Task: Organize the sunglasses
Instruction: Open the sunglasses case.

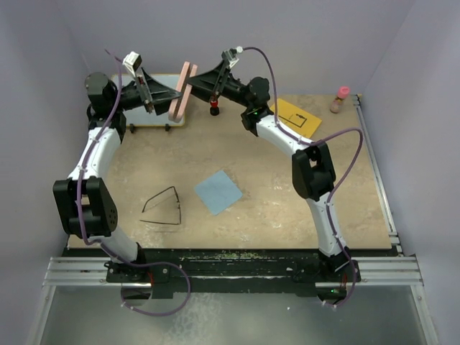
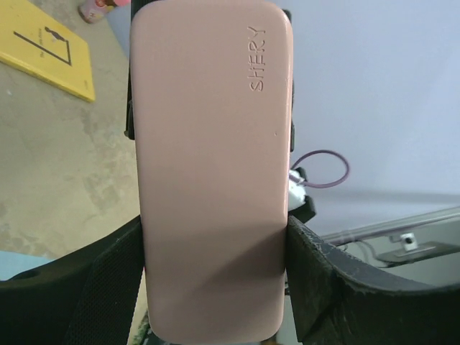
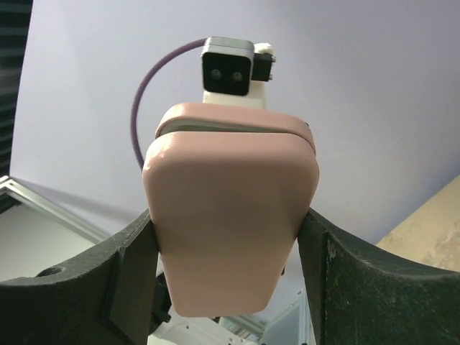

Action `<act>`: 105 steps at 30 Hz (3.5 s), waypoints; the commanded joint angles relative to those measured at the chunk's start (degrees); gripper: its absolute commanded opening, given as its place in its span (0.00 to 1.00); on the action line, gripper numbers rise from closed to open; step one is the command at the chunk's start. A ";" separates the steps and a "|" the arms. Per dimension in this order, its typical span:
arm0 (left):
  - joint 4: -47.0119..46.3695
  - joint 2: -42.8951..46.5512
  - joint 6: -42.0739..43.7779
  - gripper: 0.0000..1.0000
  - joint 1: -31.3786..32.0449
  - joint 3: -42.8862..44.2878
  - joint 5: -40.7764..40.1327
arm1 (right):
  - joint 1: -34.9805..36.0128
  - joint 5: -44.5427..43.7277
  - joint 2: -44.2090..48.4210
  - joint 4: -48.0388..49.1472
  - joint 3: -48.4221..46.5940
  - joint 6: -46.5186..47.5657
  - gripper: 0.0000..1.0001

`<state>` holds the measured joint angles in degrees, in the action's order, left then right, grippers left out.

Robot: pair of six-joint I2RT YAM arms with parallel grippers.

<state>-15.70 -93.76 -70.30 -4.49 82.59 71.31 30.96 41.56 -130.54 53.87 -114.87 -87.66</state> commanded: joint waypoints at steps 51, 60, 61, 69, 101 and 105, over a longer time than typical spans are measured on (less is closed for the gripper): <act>-56.47 2.99 -62.27 0.04 -9.43 -26.73 -15.71 | 3.55 2.56 -11.74 49.00 3.98 -20.08 0.00; -56.82 0.60 -60.71 0.04 -9.54 -22.86 -14.43 | 3.59 3.08 -10.47 49.29 8.19 -20.82 0.00; -55.26 0.77 -58.88 0.05 -9.51 -22.56 -13.66 | 3.54 3.77 -9.64 49.31 9.46 -20.66 0.00; -33.65 1.66 -33.05 0.04 -9.49 -12.82 -1.51 | -4.22 13.19 8.58 41.12 33.74 -13.81 0.00; -53.44 -43.94 -35.91 0.04 10.18 28.54 24.44 | -17.69 -15.87 27.47 -84.74 18.72 76.24 0.75; -56.06 -47.20 -36.64 0.04 11.88 31.32 24.36 | -17.72 -17.19 29.39 -84.37 21.11 75.78 0.77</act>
<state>-53.95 -140.46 -95.79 4.78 108.79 88.40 13.19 26.44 -105.03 -30.17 -95.02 -13.69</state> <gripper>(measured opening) 0.720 0.766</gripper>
